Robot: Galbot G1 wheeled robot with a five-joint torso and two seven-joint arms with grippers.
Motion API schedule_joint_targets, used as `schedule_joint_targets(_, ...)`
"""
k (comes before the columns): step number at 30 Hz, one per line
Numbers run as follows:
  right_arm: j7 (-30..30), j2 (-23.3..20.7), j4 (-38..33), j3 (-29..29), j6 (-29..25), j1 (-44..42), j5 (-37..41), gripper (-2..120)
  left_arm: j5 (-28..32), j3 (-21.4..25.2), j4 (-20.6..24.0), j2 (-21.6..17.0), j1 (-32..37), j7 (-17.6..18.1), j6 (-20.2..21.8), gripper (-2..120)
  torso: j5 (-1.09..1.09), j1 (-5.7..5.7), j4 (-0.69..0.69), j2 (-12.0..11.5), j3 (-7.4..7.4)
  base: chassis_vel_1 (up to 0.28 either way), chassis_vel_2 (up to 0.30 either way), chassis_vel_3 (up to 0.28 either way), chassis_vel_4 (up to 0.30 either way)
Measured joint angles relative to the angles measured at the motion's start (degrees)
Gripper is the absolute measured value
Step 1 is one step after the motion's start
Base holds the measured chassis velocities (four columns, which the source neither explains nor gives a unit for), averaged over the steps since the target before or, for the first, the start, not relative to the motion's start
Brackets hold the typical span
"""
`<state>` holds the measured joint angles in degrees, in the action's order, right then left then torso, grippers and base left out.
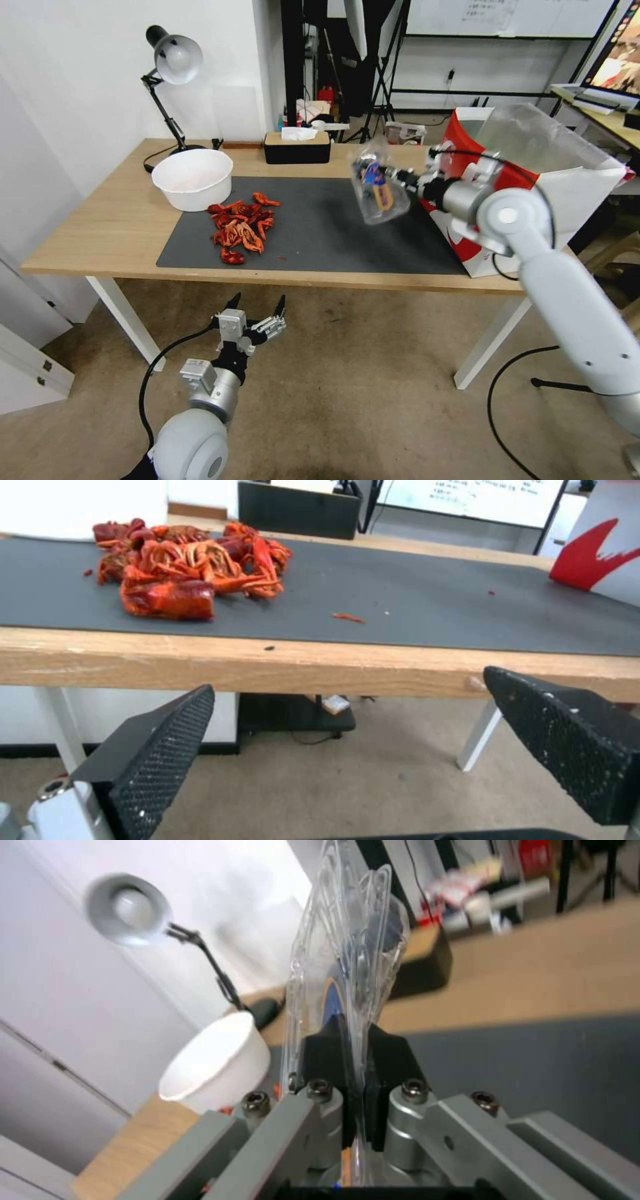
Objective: Close the takeout container lid, then place the container into the takeout bag.
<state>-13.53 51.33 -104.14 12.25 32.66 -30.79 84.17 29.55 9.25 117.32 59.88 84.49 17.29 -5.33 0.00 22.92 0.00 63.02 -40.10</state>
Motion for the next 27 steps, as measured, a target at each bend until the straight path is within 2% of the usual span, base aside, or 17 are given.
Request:
schedule_joint_targets(7,-1.2,-3.5,-5.7,3.7,-3.4,-0.5,-1.0,0,0.4,0.0,0.0,0.6,0.3,0.1,-0.3,100,0.01,0.00,0.00,0.0,0.00,0.000,0.000,0.000,0.000)
schedule_joint_targets(10,-3.2,-7.0,-7.7,6.6,-8.3,-1.4,-2.0,0,0.4,0.0,-0.2,1.0,0.5,0.1,-0.6,100,0.02,0.00,-0.01,0.0,0.00,0.000,0.000,0.000,0.000)
schedule_joint_targets(12,-3.6,-7.4,-7.8,6.9,-9.1,-1.4,-2.2,0,0.3,0.0,-0.3,1.0,0.5,0.1,-0.7,100,0.02,0.00,0.00,0.0,0.00,0.000,0.000,0.000,0.000)
schedule_joint_targets(13,-4.7,-8.4,-8.0,7.5,-11.3,-1.6,-3.4,0,0.3,0.0,-0.4,1.1,0.5,0.1,-0.9,100,0.01,0.00,-0.01,0.0,0.00,0.000,0.000,0.000,0.000)
schedule_joint_targets(19,-7.8,-10.2,-6.5,8.6,-16.2,-1.0,-9.2,0,0.3,-0.1,-0.6,1.3,0.6,0.0,-1.2,100,0.01,0.00,0.00,0.0,-0.01,0.000,0.000,0.000,0.000)
schedule_joint_targets(21,-6.7,-11.1,-4.1,9.0,-17.6,-0.7,-14.3,0,0.3,-0.2,-0.8,1.4,0.6,0.0,-1.4,100,0.01,0.00,0.00,0.0,-0.01,0.000,0.000,0.000,0.000)
schedule_joint_targets(27,-4.3,-11.4,-0.6,9.6,-19.3,-1.5,-19.1,0,0.2,-0.6,-1.3,1.8,0.3,0.1,-1.5,100,0.01,0.00,0.00,0.0,-0.01,0.000,0.000,0.000,0.000)
